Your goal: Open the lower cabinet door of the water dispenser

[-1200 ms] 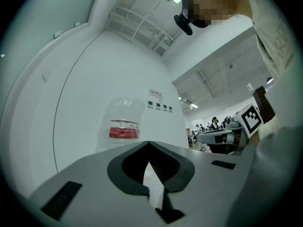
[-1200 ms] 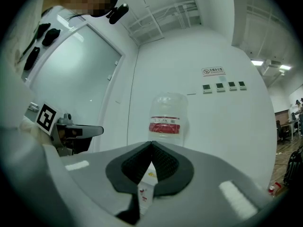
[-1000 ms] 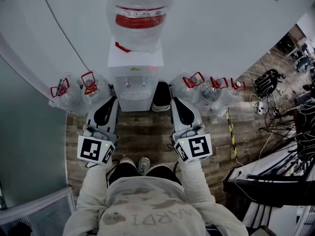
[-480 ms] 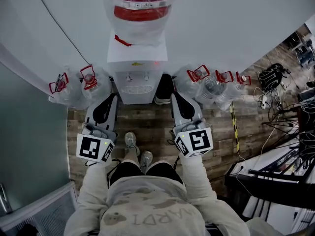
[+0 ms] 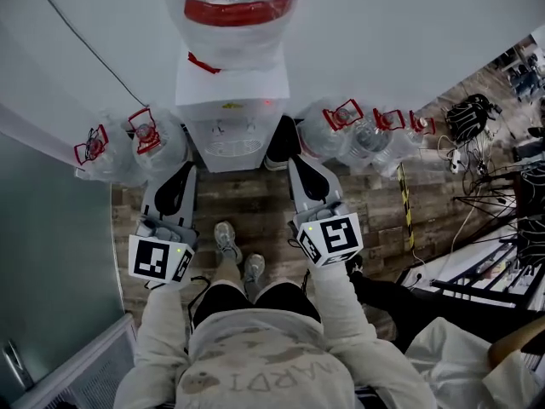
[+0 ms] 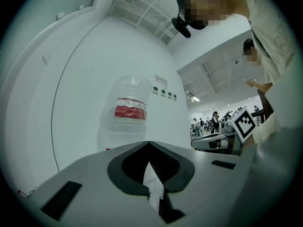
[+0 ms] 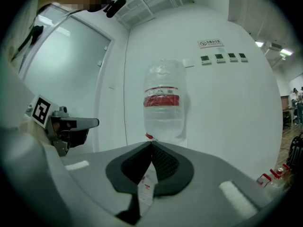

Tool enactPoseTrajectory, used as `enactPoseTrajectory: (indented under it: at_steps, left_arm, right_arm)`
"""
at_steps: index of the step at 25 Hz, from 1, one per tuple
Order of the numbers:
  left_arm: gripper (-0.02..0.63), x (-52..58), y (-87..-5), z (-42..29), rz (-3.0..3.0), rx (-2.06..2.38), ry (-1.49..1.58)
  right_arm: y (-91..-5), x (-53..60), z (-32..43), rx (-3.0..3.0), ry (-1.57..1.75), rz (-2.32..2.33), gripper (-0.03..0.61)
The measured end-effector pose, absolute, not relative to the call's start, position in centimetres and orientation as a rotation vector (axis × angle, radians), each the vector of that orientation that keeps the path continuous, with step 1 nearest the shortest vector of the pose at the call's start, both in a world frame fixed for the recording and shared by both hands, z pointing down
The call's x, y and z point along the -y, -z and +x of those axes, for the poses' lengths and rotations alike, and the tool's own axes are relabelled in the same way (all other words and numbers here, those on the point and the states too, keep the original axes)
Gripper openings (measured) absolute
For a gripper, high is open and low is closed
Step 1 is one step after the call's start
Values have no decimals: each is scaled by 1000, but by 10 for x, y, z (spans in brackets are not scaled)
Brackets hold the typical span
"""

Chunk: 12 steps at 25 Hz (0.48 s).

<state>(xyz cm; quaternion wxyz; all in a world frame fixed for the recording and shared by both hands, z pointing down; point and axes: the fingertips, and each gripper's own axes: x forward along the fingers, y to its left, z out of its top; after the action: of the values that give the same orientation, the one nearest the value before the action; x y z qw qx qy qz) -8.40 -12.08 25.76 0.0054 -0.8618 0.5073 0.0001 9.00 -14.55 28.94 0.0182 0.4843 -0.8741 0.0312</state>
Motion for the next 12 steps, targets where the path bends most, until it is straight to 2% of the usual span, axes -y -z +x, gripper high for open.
enactPoseTrajectory:
  at_steps: [12]
  left_arm:
    - [2,144,-293,-86,-2742,-1580,38]
  right_arm:
    - [-347,166,87,2654,-218,1491,9]
